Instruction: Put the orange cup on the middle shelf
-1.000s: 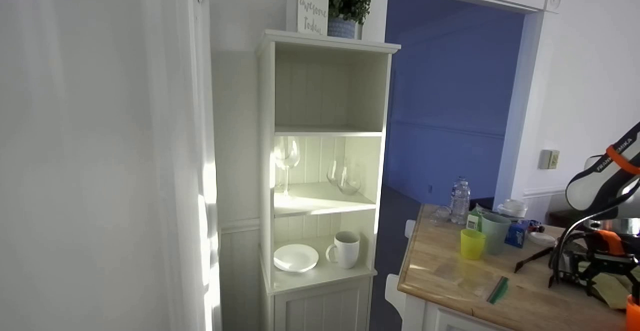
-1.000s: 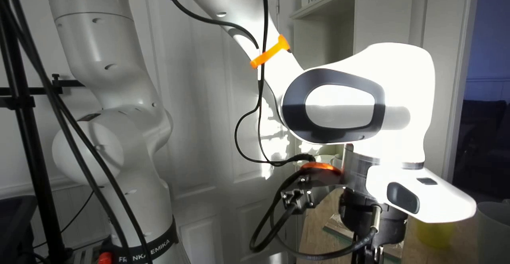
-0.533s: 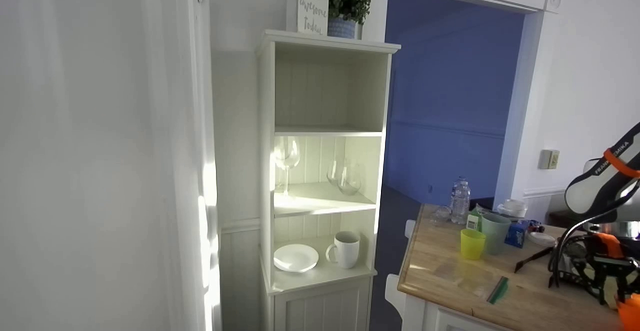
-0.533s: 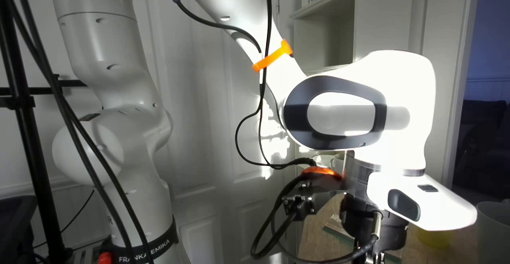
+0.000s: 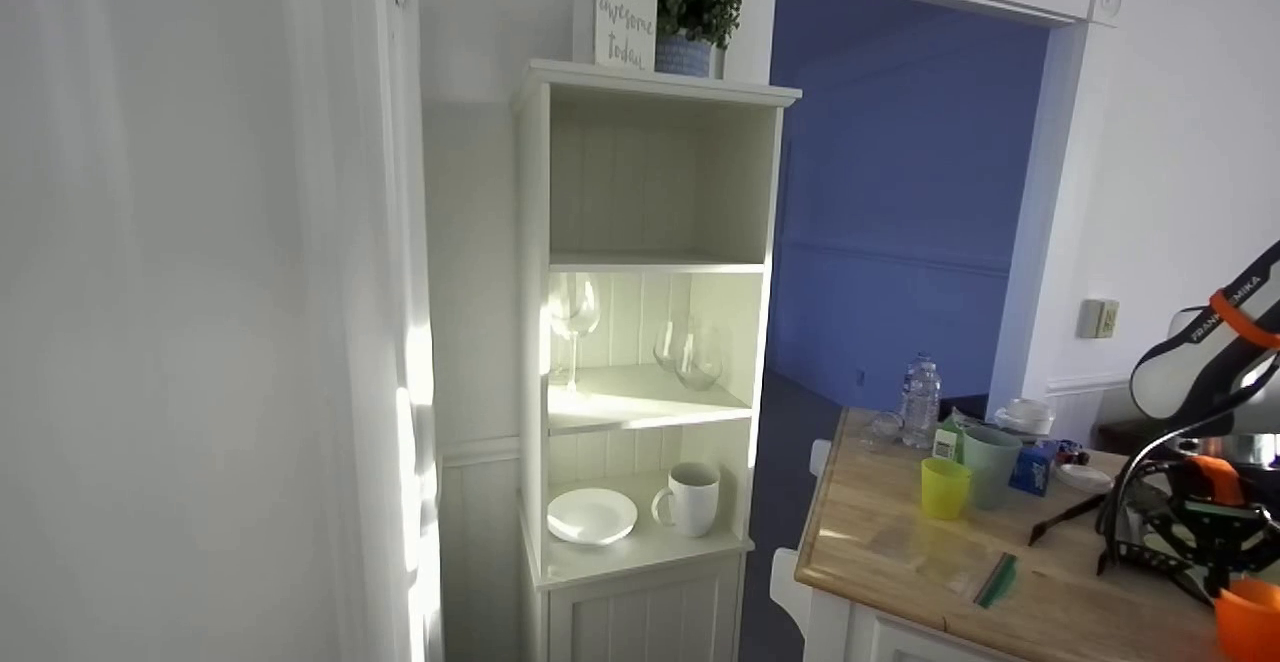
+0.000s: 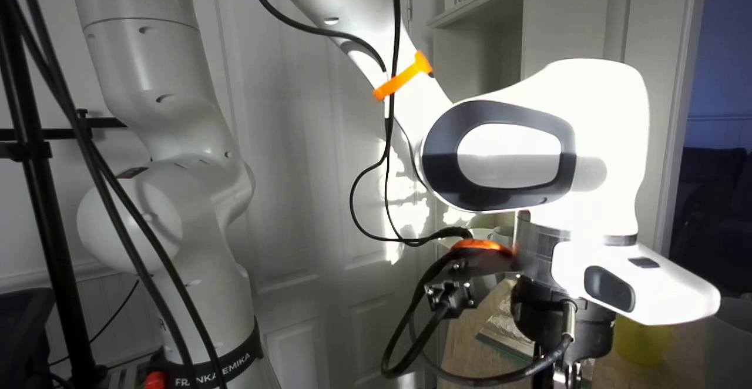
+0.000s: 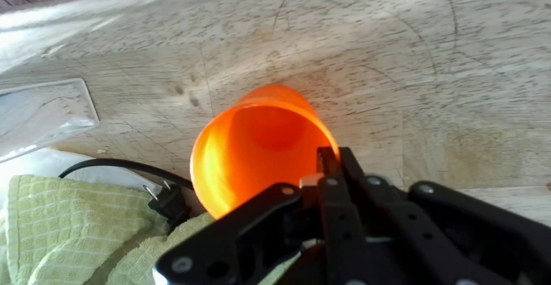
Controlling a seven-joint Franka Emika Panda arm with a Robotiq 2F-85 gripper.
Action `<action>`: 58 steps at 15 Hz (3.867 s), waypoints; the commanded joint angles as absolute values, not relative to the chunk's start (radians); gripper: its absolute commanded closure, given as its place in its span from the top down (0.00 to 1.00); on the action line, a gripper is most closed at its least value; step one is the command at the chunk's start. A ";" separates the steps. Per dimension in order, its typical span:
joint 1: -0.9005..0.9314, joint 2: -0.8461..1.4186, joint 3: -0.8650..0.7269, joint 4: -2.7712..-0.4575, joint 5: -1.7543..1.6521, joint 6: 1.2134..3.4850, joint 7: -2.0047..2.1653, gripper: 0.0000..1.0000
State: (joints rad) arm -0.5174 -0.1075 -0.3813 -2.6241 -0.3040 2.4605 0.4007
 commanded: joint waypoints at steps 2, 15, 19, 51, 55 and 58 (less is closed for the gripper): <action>-0.500 -0.215 -0.375 -2.678 -0.333 2.462 0.336 0.01; -0.296 -0.549 -0.136 -2.744 -0.264 2.426 0.094 0.01; -0.181 -0.524 -0.075 -2.682 -0.209 2.407 0.080 0.01; 0.222 -0.251 0.001 -2.191 -0.036 2.273 -0.575 0.01; 0.212 -0.123 0.009 -2.054 -0.028 2.270 -0.726 0.01; 0.186 -0.031 0.027 -1.972 -0.035 2.279 -0.759 0.01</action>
